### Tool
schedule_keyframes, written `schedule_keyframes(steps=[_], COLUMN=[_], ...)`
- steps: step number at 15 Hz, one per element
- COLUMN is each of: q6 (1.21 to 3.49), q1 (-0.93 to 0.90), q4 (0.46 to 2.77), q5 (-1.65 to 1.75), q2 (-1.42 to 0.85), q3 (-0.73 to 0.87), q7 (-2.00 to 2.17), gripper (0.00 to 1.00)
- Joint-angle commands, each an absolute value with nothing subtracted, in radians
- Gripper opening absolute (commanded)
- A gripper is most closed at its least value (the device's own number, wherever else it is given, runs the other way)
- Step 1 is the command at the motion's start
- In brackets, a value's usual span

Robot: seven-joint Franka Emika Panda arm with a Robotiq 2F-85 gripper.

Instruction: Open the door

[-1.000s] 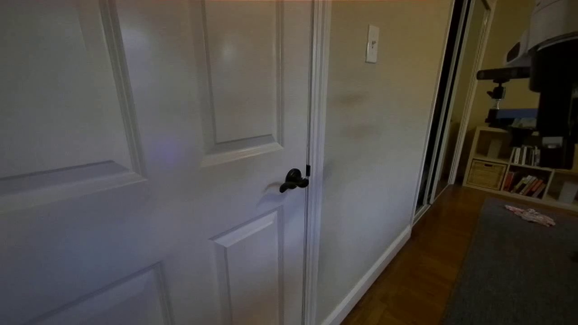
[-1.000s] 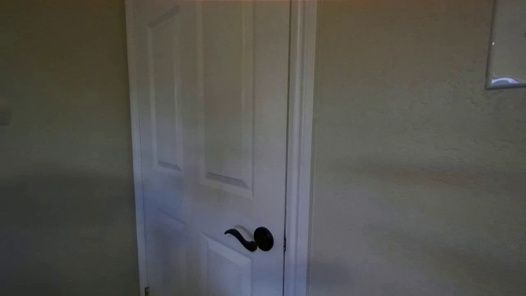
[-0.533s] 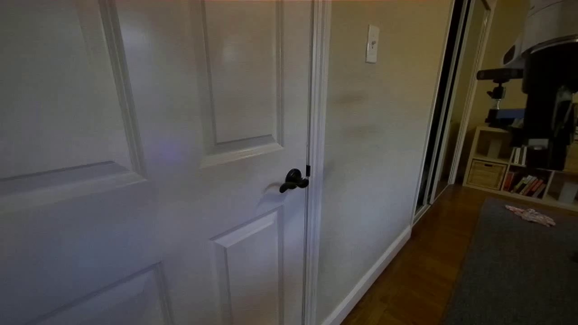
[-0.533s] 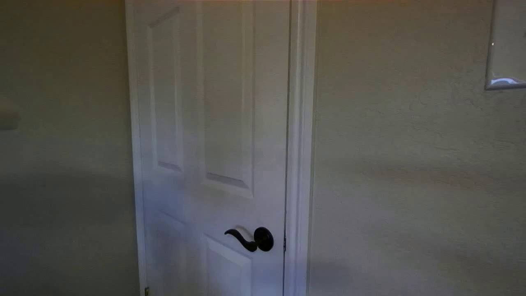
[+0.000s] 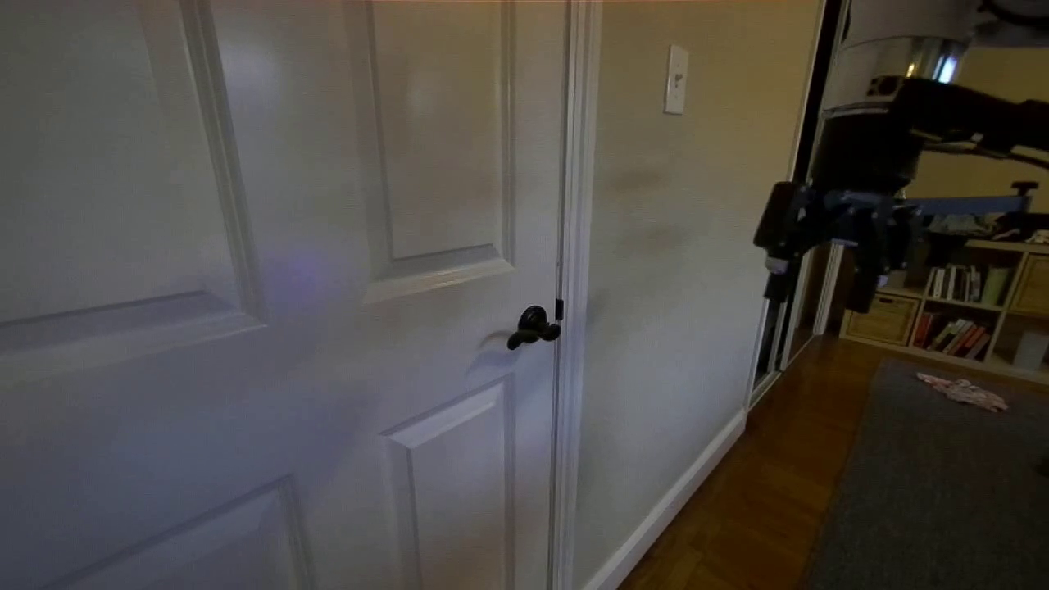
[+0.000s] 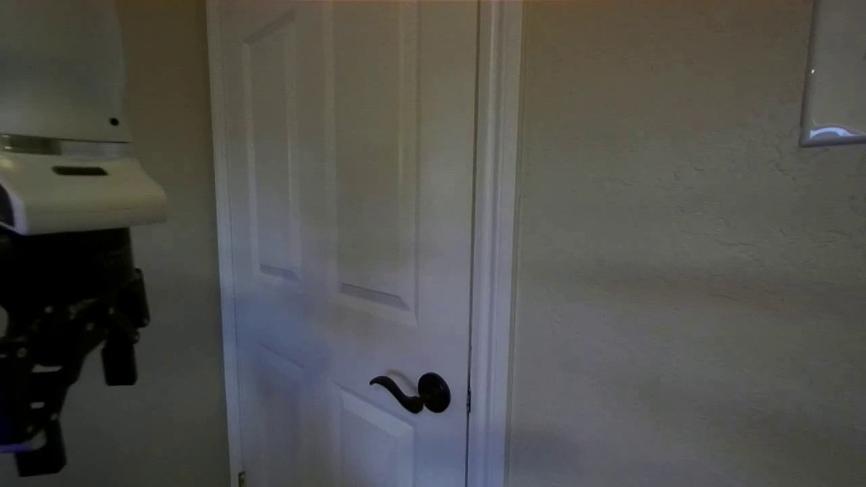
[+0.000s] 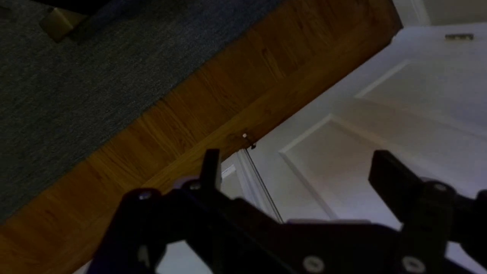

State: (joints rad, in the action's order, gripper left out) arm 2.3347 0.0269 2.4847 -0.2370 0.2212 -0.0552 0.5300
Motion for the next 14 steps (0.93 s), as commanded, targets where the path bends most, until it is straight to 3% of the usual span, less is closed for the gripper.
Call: schedule_keyframes(steps=[1, 11, 14], q6=[2.42, 2.55, 2.535], q1=[0.034, -0.034, -0.03], q4=[2.348, 2.003, 2.047], q5=[-0.201, -0.143, -0.177], q2=[0.053, -0.303, -0.274], q3=[-0.092, -0.009, -0.008], q7=[0.771, 1.12, 1.057], gripper=[1.0, 1.0, 1.0])
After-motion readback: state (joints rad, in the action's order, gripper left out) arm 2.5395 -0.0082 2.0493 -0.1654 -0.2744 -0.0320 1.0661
